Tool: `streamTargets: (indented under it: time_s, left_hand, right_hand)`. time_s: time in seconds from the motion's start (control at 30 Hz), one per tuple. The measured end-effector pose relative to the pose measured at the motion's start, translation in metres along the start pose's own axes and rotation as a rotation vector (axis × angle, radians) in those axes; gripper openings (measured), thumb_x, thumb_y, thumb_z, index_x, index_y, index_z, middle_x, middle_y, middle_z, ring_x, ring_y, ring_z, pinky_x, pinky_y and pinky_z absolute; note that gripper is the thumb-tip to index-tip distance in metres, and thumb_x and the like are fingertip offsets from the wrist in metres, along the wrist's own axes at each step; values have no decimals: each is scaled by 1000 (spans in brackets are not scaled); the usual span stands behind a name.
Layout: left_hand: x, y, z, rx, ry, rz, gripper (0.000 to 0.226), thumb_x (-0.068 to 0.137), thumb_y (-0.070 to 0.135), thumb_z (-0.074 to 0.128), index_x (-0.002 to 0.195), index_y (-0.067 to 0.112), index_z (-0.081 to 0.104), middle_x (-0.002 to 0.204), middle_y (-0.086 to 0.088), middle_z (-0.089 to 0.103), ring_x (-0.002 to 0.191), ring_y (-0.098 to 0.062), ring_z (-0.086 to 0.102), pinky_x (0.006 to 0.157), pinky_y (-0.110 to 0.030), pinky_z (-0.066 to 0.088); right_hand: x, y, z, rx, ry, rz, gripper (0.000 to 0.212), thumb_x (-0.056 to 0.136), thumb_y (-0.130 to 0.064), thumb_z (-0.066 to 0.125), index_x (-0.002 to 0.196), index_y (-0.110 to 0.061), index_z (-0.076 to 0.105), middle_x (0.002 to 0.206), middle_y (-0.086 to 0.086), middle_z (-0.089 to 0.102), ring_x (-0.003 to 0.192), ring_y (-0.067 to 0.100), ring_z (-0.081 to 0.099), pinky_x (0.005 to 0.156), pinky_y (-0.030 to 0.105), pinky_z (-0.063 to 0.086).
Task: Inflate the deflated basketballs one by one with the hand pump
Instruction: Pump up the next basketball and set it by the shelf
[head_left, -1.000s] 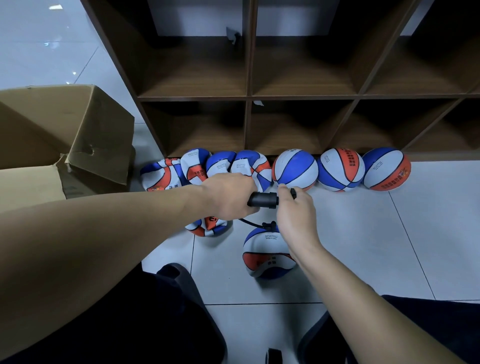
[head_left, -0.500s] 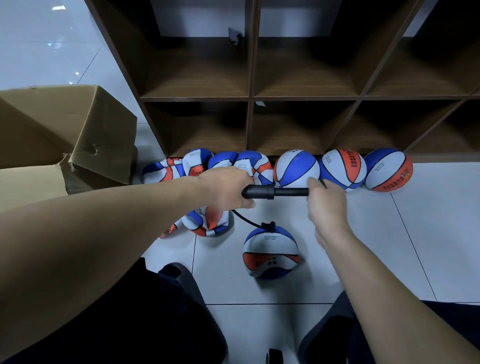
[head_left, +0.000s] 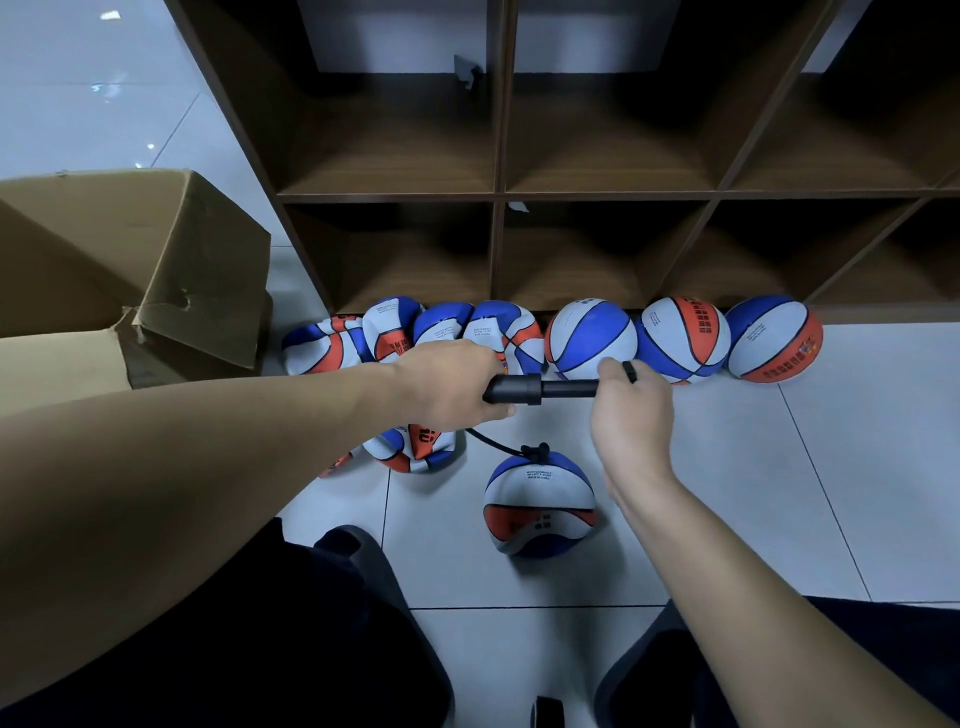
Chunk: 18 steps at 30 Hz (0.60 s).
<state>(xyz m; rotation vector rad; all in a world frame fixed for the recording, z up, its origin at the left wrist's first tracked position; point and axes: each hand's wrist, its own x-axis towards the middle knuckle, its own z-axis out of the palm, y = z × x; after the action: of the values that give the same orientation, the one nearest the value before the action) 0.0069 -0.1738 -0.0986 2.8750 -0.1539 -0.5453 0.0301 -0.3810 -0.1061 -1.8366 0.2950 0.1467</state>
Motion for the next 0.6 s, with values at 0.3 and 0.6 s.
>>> streamTargets:
  time_s: [0.3, 0.6]
  left_hand:
    - [2, 12, 3, 7, 17, 40, 36, 100, 58, 60, 83, 27, 65, 71, 3, 66, 66, -17, 63, 58, -33, 45]
    - [5, 8, 1, 10, -10, 56, 32, 100, 58, 62, 87, 29, 66, 73, 3, 67, 67, -17, 65, 58, -33, 47]
  right_hand:
    - [-20, 4, 17, -80, -112, -7, 37, 103, -37, 52, 78, -11, 50, 72, 1, 52, 66, 22, 47, 63, 38, 42]
    - [-13, 6, 19, -148, -156, -16, 35, 106, -37, 53, 81, -13, 55, 76, 2, 58, 67, 23, 53, 64, 36, 46]
